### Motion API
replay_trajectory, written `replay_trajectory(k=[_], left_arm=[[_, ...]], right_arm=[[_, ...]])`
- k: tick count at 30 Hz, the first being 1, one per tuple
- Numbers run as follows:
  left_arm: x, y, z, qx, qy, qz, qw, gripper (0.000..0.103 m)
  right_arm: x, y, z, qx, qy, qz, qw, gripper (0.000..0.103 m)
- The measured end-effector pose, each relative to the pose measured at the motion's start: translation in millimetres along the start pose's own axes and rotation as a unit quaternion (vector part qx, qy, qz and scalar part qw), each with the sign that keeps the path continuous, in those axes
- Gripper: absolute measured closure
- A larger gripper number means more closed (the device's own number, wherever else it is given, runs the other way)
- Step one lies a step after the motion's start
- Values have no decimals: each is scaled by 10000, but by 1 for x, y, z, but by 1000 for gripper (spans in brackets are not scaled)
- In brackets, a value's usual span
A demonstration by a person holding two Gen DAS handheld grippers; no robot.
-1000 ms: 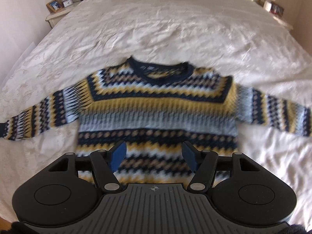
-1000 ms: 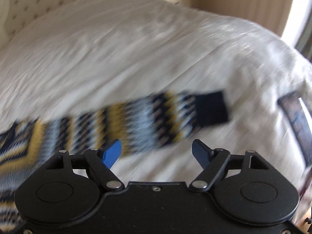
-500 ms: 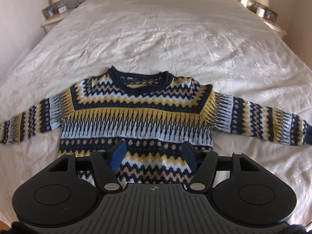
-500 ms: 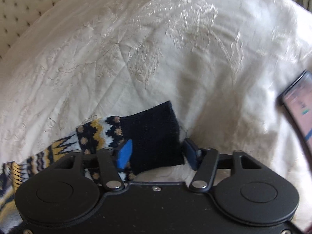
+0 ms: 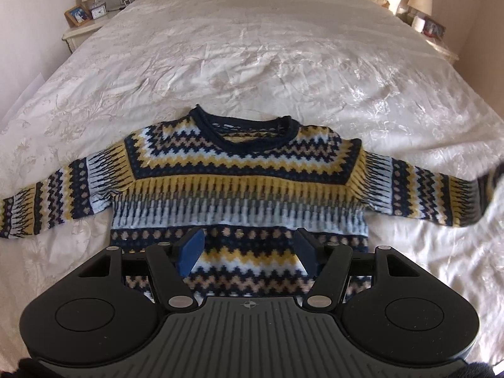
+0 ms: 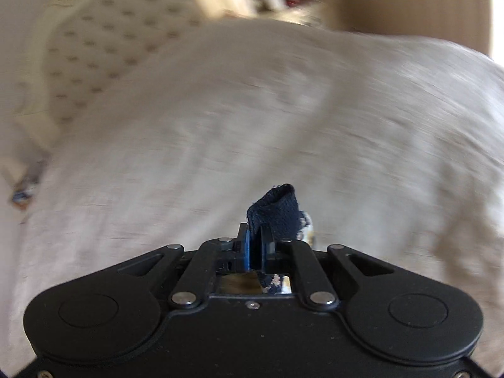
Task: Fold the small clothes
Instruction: 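Carry the sleeve across the sweater body and open the right gripper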
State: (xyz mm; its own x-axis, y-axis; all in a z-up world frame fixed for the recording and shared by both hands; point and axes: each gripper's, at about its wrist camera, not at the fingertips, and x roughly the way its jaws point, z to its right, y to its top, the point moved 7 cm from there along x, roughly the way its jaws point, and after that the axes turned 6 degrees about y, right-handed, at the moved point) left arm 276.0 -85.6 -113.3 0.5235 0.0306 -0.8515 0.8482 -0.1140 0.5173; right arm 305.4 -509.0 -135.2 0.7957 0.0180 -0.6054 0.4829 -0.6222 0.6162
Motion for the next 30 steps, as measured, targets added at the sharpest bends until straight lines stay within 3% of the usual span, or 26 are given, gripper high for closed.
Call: replay_trajectory(k=[3, 7, 10, 14, 18, 21, 27, 30], left_arm=[[4, -1, -29, 21, -150, 12, 9999, 41], [8, 0, -82, 81, -37, 146, 9999, 41], [13, 1, -124, -18, 132, 164, 9998, 41], [22, -2, -181, -198, 314, 69, 9993, 41], [33, -7, -228, -360, 526, -50, 9980, 41], [40, -11, -253, -488, 640, -145, 9967, 41], [55, -17, -283, -719, 648, -328, 9948, 41], [64, -14, -286, -803, 538, -393, 9945, 41]], right_arm=[[-4, -2, -97, -363, 516, 65, 9980, 90], [3, -33, -242, -702, 1429, -74, 9872, 90], [28, -77, -335, -924, 1937, -430, 9758, 90], [92, -158, -424, -1140, 2153, -1207, 9623, 90], [157, -238, -462, -1492, 1791, -1896, 9538, 90], [182, -284, -467, -1628, 1557, -2233, 9484, 90], [177, -324, -471, -1721, 1770, -2425, 9382, 79], [166, -325, -468, -1826, 1852, -2394, 9354, 61]])
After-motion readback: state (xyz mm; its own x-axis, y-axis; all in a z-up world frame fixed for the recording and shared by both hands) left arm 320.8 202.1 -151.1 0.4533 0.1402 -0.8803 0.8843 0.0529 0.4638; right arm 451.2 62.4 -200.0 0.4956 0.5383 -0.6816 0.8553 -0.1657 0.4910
